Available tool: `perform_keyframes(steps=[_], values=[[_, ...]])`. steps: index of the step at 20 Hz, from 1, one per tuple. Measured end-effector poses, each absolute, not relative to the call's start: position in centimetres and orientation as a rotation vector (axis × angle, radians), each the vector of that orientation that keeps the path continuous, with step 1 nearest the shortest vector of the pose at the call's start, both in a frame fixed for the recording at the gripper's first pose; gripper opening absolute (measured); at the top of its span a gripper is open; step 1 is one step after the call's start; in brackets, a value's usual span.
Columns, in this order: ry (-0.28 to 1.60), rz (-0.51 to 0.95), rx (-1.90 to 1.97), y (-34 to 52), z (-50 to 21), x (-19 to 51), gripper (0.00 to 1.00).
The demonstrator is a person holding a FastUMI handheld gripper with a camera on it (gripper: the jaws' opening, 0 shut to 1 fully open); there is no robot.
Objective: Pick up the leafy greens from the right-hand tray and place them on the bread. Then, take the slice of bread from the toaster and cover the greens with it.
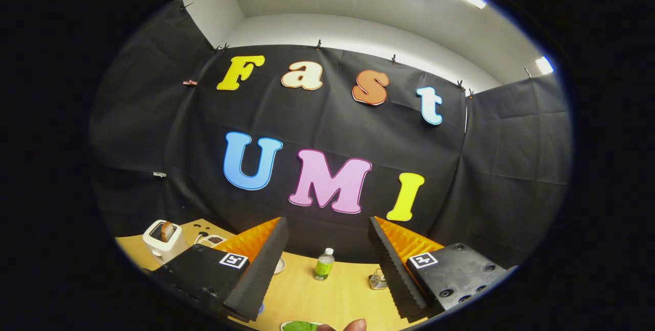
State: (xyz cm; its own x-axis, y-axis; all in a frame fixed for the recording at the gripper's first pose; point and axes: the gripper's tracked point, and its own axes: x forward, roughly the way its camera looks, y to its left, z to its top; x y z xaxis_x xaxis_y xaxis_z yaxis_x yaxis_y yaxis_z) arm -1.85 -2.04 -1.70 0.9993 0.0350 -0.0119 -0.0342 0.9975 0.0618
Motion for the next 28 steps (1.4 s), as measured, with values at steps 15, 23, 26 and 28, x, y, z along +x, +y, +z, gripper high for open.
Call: perform_keyframes(steps=[15, 23, 26, 28], values=[[0.029, -0.028, 0.054, -4.6, -2.3, -2.8, 0.98], [0.561, 0.215, 0.073, -0.8, -25.0, -7.2, 0.98], [0.743, 0.323, 0.068, 3.1, -34.6, -9.5, 0.97], [0.87, 0.391, 0.081, 5.4, -39.9, -10.2, 0.94]])
